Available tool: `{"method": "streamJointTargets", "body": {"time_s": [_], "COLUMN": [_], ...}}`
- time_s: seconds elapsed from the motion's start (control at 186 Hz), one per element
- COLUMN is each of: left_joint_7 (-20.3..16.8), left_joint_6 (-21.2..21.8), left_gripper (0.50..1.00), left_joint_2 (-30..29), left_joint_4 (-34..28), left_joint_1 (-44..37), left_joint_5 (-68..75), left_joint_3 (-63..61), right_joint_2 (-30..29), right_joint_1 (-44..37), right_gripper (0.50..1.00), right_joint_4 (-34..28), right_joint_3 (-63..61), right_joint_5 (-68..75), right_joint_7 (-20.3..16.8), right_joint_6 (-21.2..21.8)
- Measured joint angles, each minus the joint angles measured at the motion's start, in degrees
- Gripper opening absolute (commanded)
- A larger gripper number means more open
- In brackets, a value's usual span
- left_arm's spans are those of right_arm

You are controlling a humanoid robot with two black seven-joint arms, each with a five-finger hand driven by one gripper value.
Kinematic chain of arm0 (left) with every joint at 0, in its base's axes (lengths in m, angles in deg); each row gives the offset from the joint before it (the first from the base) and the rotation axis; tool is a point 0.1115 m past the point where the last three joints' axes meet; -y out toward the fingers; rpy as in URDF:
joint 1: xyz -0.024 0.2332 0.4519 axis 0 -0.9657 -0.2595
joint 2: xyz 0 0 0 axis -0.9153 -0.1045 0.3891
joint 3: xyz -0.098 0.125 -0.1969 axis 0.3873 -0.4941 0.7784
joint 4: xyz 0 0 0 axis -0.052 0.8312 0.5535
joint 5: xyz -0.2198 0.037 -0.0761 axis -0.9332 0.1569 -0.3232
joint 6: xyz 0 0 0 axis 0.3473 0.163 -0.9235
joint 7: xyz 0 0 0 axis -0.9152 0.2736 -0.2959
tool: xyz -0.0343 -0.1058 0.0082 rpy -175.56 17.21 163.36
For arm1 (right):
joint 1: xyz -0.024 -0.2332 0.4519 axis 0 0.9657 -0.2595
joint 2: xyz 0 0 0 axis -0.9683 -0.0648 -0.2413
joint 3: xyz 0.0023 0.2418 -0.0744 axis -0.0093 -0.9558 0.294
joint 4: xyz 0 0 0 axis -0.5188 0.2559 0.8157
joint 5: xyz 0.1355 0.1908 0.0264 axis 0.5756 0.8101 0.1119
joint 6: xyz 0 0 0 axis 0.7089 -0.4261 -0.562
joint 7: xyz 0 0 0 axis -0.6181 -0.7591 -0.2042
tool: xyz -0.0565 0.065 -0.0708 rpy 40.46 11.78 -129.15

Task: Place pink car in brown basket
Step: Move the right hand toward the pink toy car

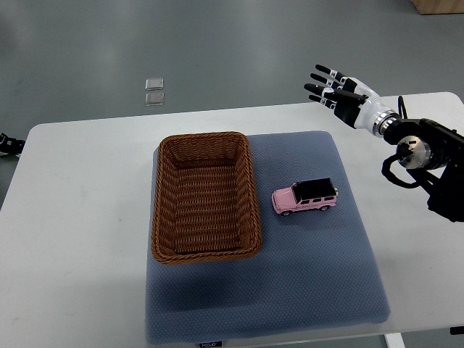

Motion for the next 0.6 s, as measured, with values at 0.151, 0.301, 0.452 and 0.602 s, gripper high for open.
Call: {"method": "streamJointTargets", "body": {"time_s": [0.151,0.301,0.452,0.602], "left_joint_7": [0.0,-0.2,-0.2,-0.2], "left_joint_6": [0.2,0.3,0.3,0.3], "left_gripper": [1.000,1.000,1.000,1.000], "left_joint_2": [0.0,0.0,0.0,0.0], "left_joint_4": [0.4,0.4,0.0,0.0], "left_joint_1": [0.0,0.1,0.1,0.2], "left_joint_5": [0.0,0.0,0.0,0.0], "left_joint_3": [-0.1,0.3,0.2,0.1], "right_joint_2": [-0.1,-0.3,-0.4,-0.5], "right_joint_1": [0.0,0.0,0.0,0.1], "right_gripper": [0.915,0.913,0.913,0.913], "right_joint_4": [0.0,0.0,0.0,0.0], "right_joint_3": [0.0,0.3,1.1,1.2], "right_joint_5": [-0.2,-0.4,-0.5,-0.9], "right_joint_7": [0.0,-0.1,-0.1,-0.1], "right_joint_6": [0.0,0.0,0.0,0.3]}}
